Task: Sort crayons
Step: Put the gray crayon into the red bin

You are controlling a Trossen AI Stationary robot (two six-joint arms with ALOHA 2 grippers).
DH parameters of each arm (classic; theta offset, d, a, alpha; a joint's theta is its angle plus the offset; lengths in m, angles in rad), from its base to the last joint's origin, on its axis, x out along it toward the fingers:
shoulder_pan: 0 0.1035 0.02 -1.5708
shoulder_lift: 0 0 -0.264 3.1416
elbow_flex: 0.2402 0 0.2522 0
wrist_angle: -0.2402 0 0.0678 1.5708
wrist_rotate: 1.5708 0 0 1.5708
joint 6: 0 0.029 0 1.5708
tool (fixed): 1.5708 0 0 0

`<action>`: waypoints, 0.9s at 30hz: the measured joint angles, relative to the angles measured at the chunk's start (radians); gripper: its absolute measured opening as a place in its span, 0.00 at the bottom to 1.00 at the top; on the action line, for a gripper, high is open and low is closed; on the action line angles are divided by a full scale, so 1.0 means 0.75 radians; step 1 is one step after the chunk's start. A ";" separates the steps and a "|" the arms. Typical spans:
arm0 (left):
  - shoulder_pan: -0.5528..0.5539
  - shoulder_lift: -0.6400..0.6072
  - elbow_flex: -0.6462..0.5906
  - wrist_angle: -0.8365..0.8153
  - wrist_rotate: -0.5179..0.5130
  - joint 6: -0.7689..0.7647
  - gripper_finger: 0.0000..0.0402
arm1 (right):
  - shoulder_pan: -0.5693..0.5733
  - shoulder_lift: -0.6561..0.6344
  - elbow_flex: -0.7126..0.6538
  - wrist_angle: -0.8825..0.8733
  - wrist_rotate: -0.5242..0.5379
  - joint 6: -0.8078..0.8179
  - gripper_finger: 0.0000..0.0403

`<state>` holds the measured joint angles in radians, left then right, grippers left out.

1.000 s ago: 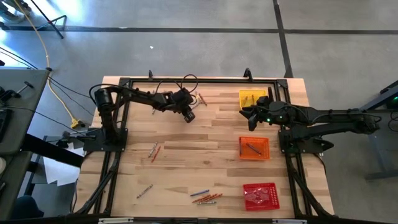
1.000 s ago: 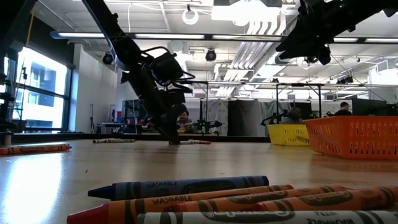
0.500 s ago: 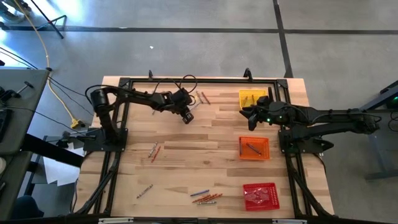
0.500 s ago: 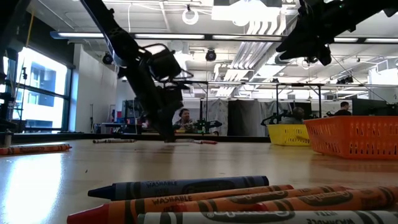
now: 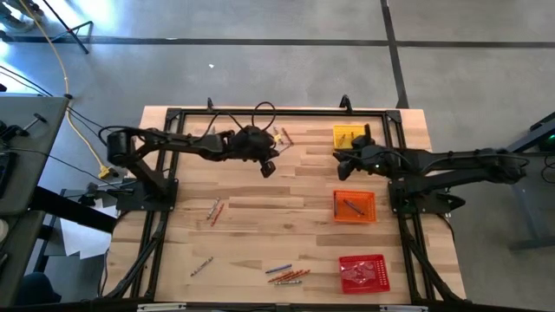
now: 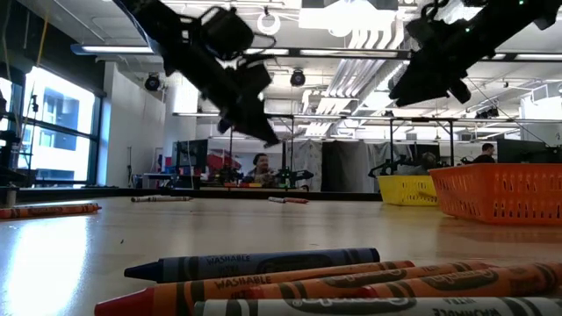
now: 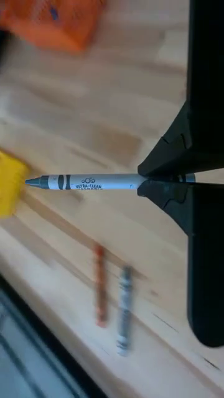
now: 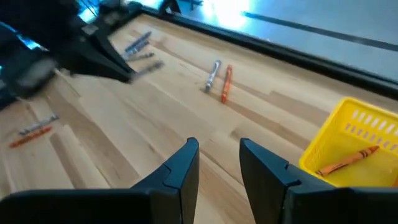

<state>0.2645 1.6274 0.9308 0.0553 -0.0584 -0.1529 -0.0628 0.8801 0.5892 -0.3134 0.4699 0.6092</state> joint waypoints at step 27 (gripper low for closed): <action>-0.347 -0.050 0.002 0.535 -0.261 0.214 0.00 | 0.304 0.392 0.000 0.933 0.053 -0.462 0.27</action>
<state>0.0042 1.5902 0.9321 0.4563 -0.2541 0.0075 0.1654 1.1740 0.5892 0.3867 0.5095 0.2626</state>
